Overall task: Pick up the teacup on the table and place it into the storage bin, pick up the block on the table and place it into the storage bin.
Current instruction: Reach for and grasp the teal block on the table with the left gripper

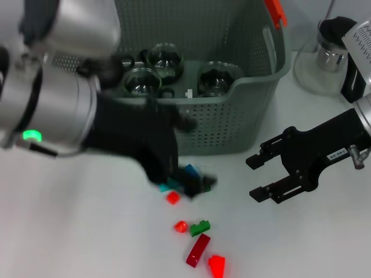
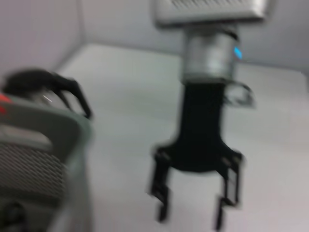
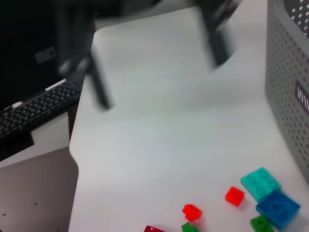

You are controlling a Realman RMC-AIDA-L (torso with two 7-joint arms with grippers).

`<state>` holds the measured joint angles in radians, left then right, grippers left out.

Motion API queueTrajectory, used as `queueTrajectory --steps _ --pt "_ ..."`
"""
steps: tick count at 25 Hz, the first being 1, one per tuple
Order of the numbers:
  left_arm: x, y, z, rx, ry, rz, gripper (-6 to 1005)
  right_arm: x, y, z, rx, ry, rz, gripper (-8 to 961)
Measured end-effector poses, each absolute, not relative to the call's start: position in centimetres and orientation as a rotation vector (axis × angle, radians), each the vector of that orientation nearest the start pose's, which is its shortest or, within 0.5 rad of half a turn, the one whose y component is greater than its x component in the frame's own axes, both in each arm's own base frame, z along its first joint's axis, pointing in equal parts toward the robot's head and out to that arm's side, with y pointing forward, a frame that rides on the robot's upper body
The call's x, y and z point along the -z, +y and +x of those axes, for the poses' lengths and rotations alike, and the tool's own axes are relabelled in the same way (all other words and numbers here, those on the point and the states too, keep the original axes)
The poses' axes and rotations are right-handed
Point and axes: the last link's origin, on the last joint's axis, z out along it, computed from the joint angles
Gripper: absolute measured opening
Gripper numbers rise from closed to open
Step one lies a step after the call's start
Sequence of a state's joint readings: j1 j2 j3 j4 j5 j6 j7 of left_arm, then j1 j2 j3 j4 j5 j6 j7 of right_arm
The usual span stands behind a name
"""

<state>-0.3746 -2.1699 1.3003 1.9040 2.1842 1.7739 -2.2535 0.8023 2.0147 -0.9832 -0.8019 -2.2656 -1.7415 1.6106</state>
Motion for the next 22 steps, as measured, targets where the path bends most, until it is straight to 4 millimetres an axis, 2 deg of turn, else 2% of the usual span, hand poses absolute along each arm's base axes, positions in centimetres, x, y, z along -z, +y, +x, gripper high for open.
queueTrajectory --steps 3,7,15,22 --pt "-2.6 26.7 -10.5 -0.015 -0.288 -2.989 950 0.0 35.9 18.2 -0.045 0.267 -3.237 716" --pt "-0.9 26.6 -11.5 -0.116 -0.323 -3.038 947 0.1 35.9 18.2 -0.045 0.284 -3.235 715" --pt "2.4 28.4 -14.0 -0.354 -0.373 -2.995 943 0.2 35.9 18.1 -0.049 0.313 -3.23 715" --pt "3.2 29.9 -15.5 -0.419 -0.338 -2.917 939 0.0 35.9 18.2 -0.041 0.327 -3.23 716"
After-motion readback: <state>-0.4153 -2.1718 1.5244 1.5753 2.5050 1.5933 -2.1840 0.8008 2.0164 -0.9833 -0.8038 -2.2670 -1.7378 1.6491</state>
